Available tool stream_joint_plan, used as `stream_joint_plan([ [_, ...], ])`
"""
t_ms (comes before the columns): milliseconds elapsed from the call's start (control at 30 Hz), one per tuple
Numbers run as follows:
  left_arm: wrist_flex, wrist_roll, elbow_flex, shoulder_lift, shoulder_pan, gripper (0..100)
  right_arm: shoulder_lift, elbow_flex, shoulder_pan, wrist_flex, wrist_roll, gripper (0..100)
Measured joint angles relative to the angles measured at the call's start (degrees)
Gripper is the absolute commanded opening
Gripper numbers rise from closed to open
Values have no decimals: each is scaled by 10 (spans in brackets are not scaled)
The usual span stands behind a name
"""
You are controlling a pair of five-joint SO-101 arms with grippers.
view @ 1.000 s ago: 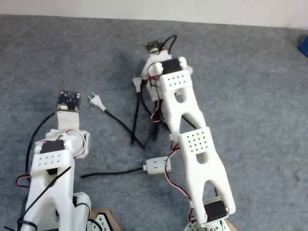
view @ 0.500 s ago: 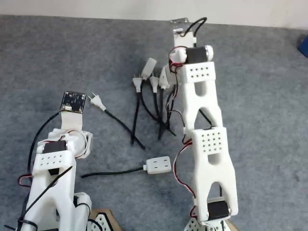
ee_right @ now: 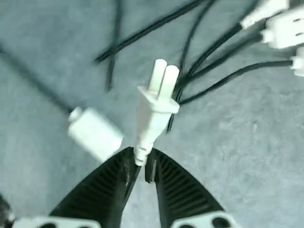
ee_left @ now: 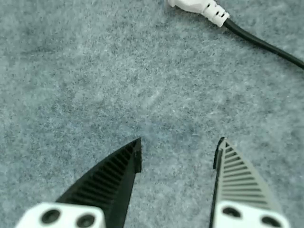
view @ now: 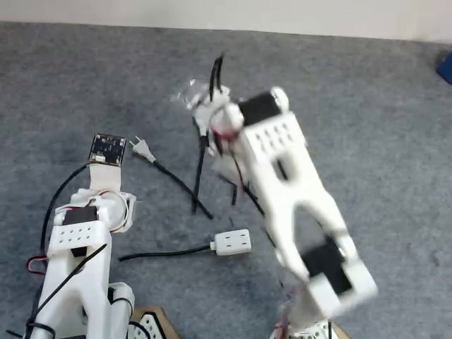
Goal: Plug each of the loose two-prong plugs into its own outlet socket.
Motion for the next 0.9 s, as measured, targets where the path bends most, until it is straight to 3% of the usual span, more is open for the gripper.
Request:
stream_joint_plan([
  [133,0,0,0,0,0,252,-149,153,39,-11,21,7],
  [267,0,0,0,0,0,252,-230,358,106,-126,30,7],
  [433,0,0,0,0,0,252,-251,585,142,-273,51,7],
  [800,0,0,0,0,0,252,-201,625,265,-333,69,14],
  [900,0,0,0,0,2,252,-164,622,293,-344,92,67],
])
